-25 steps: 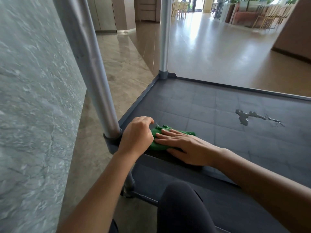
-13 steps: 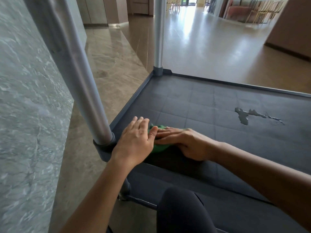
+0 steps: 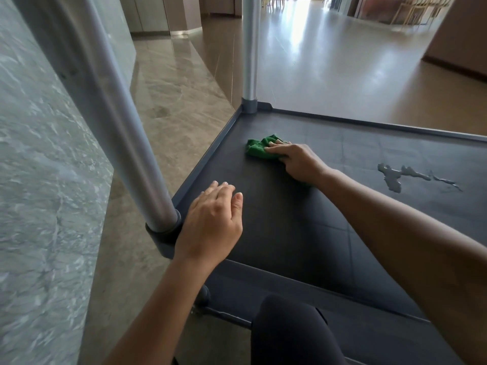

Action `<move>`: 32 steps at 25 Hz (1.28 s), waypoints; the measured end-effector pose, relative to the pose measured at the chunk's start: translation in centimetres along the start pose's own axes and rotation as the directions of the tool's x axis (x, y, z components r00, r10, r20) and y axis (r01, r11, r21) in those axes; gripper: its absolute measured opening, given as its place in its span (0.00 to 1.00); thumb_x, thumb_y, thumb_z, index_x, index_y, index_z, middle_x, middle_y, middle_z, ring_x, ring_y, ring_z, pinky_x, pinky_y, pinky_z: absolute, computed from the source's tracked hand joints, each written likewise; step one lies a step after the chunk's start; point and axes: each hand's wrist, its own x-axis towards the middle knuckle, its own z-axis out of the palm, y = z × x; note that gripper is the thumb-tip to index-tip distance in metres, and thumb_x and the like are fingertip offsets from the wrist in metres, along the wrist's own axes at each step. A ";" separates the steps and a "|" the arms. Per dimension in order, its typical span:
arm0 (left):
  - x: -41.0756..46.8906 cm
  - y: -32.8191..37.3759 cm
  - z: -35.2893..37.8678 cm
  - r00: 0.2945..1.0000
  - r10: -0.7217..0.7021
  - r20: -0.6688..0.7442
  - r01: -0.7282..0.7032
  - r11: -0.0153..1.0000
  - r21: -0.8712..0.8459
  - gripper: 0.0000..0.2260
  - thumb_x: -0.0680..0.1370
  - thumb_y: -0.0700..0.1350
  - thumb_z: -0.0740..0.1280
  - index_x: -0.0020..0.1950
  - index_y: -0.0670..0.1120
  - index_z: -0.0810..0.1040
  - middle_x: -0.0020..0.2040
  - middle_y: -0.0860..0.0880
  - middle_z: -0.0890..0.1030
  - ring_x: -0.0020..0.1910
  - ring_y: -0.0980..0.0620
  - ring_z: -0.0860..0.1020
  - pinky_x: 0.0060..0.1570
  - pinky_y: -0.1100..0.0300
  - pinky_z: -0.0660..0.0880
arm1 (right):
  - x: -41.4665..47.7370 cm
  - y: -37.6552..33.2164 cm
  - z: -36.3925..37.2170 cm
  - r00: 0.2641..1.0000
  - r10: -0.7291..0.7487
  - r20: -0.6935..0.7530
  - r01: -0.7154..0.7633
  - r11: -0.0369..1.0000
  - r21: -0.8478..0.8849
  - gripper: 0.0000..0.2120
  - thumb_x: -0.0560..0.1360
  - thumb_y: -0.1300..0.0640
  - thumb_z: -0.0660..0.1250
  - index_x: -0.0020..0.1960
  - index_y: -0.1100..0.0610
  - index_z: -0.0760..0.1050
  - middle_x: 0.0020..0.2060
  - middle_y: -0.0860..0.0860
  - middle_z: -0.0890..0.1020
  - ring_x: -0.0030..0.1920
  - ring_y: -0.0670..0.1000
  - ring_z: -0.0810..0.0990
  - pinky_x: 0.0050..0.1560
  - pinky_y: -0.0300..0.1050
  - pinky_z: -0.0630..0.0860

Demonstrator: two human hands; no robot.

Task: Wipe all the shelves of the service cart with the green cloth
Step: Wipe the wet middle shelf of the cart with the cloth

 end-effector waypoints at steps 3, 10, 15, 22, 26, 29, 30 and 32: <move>0.0 0.3 0.0 0.999 -0.013 -0.036 0.012 1.000 -0.029 0.19 0.83 0.50 0.53 0.67 0.41 0.72 0.68 0.43 0.74 0.73 0.48 0.65 0.70 0.54 0.61 | -3.2 -1.9 -0.5 0.991 -0.117 0.063 0.114 0.992 0.046 0.22 0.75 0.73 0.60 0.67 0.59 0.73 0.68 0.55 0.71 0.72 0.51 0.64 0.74 0.40 0.51; 0.2 0.4 0.0 0.996 -0.018 0.085 0.017 1.000 0.015 0.23 0.82 0.55 0.49 0.72 0.45 0.67 0.73 0.46 0.68 0.75 0.50 0.60 0.71 0.55 0.57 | -13.4 -7.3 -1.3 0.853 -0.449 0.265 0.432 0.893 0.123 0.23 0.73 0.73 0.63 0.67 0.61 0.72 0.67 0.53 0.72 0.73 0.50 0.63 0.75 0.45 0.53; 0.1 0.5 0.2 0.990 -0.032 0.134 0.019 0.995 0.099 0.28 0.80 0.60 0.44 0.73 0.46 0.66 0.74 0.48 0.67 0.75 0.50 0.59 0.73 0.52 0.53 | -16.0 -8.3 -1.8 0.780 -0.531 0.331 0.491 0.847 0.204 0.27 0.71 0.77 0.62 0.67 0.58 0.73 0.68 0.51 0.72 0.73 0.46 0.63 0.74 0.45 0.58; -0.4 1.1 0.3 0.982 -0.031 0.185 0.002 0.988 0.153 0.37 0.75 0.65 0.34 0.77 0.48 0.59 0.77 0.50 0.60 0.77 0.52 0.54 0.74 0.51 0.49 | -9.6 -5.0 -1.4 0.928 -0.316 0.195 0.298 0.947 0.116 0.29 0.67 0.79 0.57 0.63 0.60 0.76 0.65 0.53 0.75 0.70 0.49 0.68 0.73 0.39 0.56; -0.5 1.2 0.4 0.980 -0.044 0.196 0.014 0.989 0.150 0.34 0.78 0.64 0.39 0.77 0.47 0.56 0.77 0.48 0.61 0.77 0.52 0.54 0.74 0.51 0.49 | -3.8 -1.8 -1.3 0.990 -0.109 0.091 0.107 0.994 0.030 0.24 0.73 0.75 0.59 0.64 0.56 0.76 0.66 0.52 0.74 0.70 0.49 0.68 0.72 0.37 0.56; -0.4 1.2 0.6 0.988 -0.046 0.146 0.034 0.996 0.086 0.30 0.79 0.61 0.42 0.77 0.46 0.52 0.74 0.45 0.65 0.75 0.51 0.60 0.73 0.51 0.52 | -0.9 -0.1 -1.1 0.999 -0.027 0.028 0.029 0.997 -0.075 0.26 0.74 0.73 0.58 0.67 0.54 0.73 0.68 0.52 0.72 0.71 0.53 0.67 0.73 0.41 0.57; -0.4 1.1 0.7 0.991 -0.047 0.123 0.041 0.998 0.055 0.29 0.80 0.60 0.44 0.76 0.46 0.51 0.73 0.44 0.68 0.74 0.50 0.62 0.73 0.50 0.53 | -0.4 0.2 -1.0 0.999 -0.019 0.026 0.021 0.994 -0.105 0.26 0.74 0.72 0.57 0.68 0.53 0.72 0.69 0.52 0.71 0.71 0.54 0.66 0.74 0.44 0.57; -0.3 1.1 0.7 0.994 -0.056 0.090 0.055 0.998 0.010 0.26 0.81 0.57 0.46 0.75 0.45 0.52 0.71 0.44 0.71 0.72 0.50 0.65 0.72 0.49 0.56 | -0.3 0.1 -0.9 0.999 -0.016 0.052 0.022 0.992 -0.121 0.27 0.74 0.73 0.57 0.70 0.54 0.70 0.70 0.52 0.69 0.73 0.53 0.63 0.75 0.46 0.54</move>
